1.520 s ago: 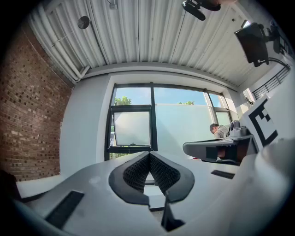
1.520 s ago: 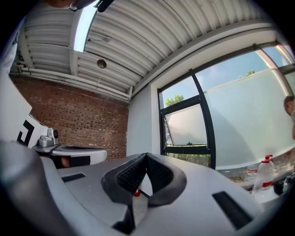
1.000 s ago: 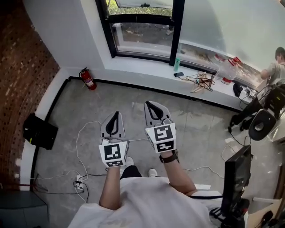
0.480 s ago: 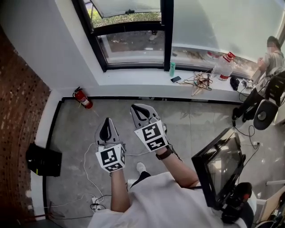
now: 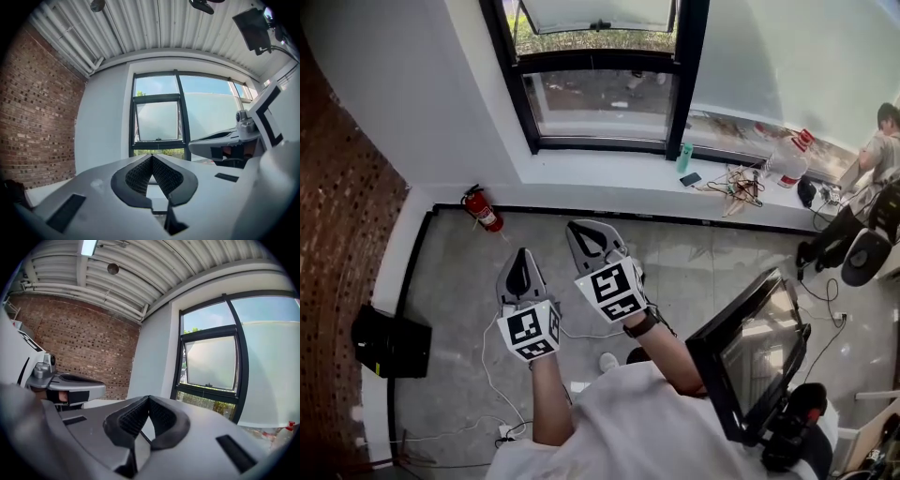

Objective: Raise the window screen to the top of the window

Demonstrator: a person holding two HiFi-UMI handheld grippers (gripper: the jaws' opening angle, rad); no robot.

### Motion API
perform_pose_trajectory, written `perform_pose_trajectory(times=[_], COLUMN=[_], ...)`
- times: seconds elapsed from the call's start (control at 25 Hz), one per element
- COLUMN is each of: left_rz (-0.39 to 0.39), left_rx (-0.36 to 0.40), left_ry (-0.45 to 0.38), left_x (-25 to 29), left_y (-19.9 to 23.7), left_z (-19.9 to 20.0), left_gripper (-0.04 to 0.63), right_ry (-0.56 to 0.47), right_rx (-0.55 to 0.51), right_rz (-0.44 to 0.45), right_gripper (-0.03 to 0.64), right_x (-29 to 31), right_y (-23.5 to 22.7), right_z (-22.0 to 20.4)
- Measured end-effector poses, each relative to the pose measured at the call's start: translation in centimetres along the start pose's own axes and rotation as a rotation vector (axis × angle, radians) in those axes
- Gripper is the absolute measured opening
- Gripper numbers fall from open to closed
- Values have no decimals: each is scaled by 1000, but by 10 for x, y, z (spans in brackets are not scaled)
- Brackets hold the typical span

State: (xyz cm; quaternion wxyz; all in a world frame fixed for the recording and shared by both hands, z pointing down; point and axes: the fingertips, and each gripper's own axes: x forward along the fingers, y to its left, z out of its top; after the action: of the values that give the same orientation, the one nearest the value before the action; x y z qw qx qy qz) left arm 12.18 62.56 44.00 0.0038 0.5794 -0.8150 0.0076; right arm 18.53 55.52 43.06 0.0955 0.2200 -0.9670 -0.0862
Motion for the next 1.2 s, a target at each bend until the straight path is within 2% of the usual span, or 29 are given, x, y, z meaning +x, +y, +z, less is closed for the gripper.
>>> perform_pose_trajectory(times=[0.08,0.2,0.32,0.52,0.68,0.92,1.04,1.2], left_rz=[-39,-55,-57,-53,-59,-90,-106,-116], left_rx=[13,35,8,12,18,37,42,45], left_ry=[11,13,27,37,35,-6,-4,18], left_x=[13,26,45,108,191,320,364,408], left_y=[3,7,11,10,3,-33,-49,-61], left_z=[2,4,-4,-15,-13,11,15,10], left_gripper=[-14,-14,-14,-14,-14,-14,-14,-14], right_ry=[16,32,35,50,30,15,21,26], right_rx=[33,72,79,103,100,106,126,144], right_rz=[-5,8,31,45,37,-22,-63,-92], right_gripper=[3,3,3,3,3,3,3,3], right_x=[17,39,60,104,146,200,218,236], right_y=[-1,2,0,-37,-94,-213,-267,-316], right_z=[-1,-4,-10,-32,-32,-38,-40,-49])
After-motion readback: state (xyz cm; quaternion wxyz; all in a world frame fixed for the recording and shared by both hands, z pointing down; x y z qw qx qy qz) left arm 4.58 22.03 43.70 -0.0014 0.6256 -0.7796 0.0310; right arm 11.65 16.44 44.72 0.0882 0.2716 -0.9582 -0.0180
